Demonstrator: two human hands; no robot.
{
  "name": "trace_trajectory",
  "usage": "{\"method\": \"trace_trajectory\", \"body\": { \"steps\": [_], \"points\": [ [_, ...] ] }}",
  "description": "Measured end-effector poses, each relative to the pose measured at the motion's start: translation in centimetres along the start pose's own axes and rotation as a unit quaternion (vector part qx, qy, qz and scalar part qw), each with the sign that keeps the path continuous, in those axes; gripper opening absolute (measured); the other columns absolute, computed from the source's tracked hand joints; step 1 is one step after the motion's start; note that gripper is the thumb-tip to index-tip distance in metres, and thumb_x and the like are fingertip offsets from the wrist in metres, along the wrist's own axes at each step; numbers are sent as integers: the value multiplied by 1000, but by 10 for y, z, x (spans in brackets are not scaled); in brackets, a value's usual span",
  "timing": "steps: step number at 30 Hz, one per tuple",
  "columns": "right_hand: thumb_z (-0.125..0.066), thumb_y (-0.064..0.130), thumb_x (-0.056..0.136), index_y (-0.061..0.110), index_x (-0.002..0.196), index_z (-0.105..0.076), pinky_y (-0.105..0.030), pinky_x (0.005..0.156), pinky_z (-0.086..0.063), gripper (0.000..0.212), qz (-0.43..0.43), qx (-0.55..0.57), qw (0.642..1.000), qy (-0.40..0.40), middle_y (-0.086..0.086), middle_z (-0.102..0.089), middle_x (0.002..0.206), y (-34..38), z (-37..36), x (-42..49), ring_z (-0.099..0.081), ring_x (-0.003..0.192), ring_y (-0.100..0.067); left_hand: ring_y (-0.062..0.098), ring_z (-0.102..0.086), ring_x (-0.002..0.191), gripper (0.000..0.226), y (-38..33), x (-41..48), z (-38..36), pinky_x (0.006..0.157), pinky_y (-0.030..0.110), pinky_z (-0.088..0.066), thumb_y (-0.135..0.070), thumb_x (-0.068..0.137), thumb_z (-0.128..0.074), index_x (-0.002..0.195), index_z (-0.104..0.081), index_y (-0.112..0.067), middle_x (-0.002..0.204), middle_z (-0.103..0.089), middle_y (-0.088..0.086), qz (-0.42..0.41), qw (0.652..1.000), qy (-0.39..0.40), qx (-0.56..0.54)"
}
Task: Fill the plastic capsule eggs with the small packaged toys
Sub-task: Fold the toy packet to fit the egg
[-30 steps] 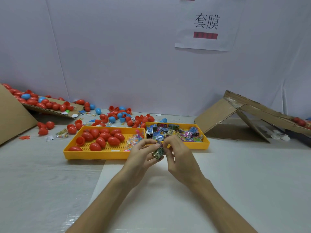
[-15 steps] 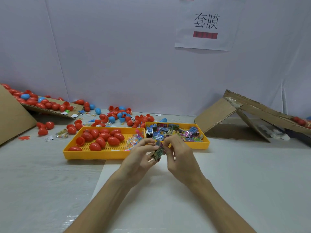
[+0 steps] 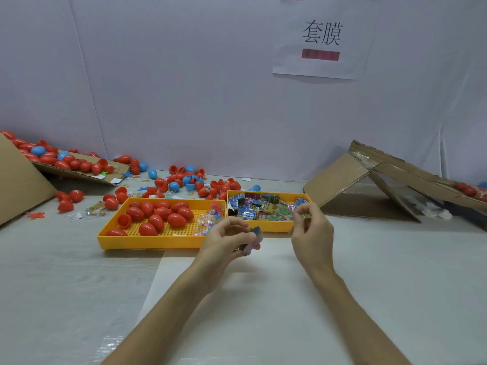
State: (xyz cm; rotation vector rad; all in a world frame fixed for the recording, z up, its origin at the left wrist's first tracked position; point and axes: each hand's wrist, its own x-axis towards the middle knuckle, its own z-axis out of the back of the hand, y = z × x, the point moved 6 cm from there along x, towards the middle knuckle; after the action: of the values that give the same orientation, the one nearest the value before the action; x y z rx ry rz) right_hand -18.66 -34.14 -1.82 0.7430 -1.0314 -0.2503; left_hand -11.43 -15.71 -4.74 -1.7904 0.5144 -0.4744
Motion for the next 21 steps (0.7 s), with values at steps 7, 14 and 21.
{"method": "trace_trajectory", "body": {
  "steps": [7,14,21],
  "points": [
    [-55,-4,95,24,90,-52,-28,62,-56,28,66,55,995,40,4,-67,88,20,-12,-8,-70,73,-6,9,-60,104,41,11,-7,-23,87,31,-53,-11,86,-69,118,-55,-31,118,-59,-15,-202,818,52,536],
    [-58,-2,94,14,99,-57,-28,74,-54,17,228,44,971,51,-3,-67,91,46,-12,-24,-67,86,-15,21,-70,68,44,4,3,-2,62,29,-56,-50,95,-58,106,-70,-10,91,-75,16,50,998,-22,28],
    [-63,0,88,14,113,-56,-25,83,-56,30,180,100,971,122,1,-66,107,51,-28,-30,-67,97,-10,21,-73,76,10,-2,2,11,70,24,-58,-5,92,-69,101,-73,-3,83,-74,11,-11,999,-46,-15]
  ]
}}
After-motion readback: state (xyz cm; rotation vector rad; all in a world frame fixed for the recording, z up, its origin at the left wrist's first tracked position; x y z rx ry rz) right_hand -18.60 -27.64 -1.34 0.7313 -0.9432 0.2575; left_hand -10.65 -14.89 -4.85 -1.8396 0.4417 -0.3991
